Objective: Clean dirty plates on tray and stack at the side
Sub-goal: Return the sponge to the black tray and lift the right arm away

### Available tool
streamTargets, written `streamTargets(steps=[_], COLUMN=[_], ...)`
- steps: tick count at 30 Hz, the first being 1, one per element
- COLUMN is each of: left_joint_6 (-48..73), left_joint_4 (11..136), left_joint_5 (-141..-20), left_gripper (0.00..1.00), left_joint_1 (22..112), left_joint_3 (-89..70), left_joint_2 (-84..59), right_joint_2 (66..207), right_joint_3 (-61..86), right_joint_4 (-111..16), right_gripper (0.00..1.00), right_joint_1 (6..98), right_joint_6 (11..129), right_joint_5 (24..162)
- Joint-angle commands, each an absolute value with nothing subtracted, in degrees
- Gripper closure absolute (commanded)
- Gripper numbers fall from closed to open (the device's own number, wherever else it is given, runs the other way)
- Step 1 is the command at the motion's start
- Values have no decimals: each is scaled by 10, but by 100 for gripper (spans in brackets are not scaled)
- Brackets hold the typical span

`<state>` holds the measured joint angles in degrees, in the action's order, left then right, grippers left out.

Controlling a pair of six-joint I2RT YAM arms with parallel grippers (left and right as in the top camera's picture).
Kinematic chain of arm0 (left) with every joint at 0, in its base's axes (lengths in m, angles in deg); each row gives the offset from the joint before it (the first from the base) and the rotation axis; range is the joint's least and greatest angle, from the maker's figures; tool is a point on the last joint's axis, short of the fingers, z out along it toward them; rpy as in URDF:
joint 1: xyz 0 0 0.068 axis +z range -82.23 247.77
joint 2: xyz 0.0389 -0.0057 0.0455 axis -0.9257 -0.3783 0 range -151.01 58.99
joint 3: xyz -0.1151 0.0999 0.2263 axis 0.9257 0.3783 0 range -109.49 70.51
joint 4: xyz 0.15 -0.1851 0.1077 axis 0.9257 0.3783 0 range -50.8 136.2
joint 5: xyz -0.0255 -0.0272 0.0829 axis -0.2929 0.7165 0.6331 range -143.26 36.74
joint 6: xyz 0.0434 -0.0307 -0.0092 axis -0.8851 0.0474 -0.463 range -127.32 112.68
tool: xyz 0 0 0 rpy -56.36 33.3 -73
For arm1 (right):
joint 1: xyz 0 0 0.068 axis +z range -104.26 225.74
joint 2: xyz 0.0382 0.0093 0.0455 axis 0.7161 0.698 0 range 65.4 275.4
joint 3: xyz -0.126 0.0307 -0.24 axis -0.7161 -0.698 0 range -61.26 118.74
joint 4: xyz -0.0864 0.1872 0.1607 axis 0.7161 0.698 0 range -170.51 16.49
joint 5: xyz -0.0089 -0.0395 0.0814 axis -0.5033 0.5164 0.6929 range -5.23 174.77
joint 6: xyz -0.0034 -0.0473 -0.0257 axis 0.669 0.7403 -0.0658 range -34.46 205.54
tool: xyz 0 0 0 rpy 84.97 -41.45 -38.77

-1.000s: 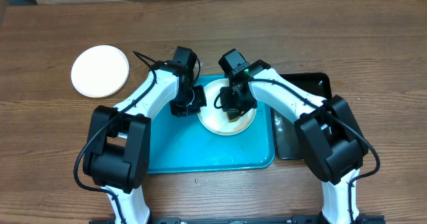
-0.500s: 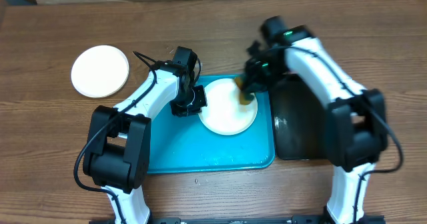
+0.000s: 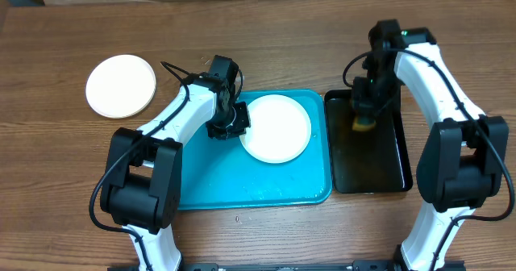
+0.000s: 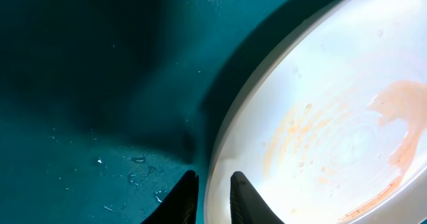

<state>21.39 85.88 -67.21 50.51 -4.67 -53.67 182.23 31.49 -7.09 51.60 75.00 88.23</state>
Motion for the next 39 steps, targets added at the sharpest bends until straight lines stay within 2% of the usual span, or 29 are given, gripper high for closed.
streamTargets(steps=[1,6,7,9,11,23,26,28,31,39], left_joint_6=[210,210,210,210,210,210,210,210,210,210], left_joint_4=[857,857,857,857,857,857,857,857,857,859], left_joint_5=[-677,-677,-677,-677,-677,-677,-677,-677,-677,-677], left_gripper=[80,80,80,80,79,78,78,78,78,78], left_joint_1=[503,503,503,503,503,503,503,503,503,503], left_joint_3=[-58,-58,-58,-58,-58,-58,-58,-58,-58,-58], left_joint_2=[-542,-542,-542,-542,-542,-542,-542,-542,-542,-542], right_joint_2=[1806,1806,1806,1806,1806,1805,1805,1805,1805,1805], right_joint_3=[269,216,213,212,219,312,313,312,306,262], right_joint_4=[-103,-172,-178,-179,-174,-108,-108,-108,-109,-140], right_gripper=[96,95,83,64,55,50,53,63,88,94], right_joint_1=[517,517,517,517,517,518,519,524,533,553], right_joint_6=[733,733,733,733,733,733,733,733,733,733], right_joint_5=[815,799,799,799,802,901,957,962,962,963])
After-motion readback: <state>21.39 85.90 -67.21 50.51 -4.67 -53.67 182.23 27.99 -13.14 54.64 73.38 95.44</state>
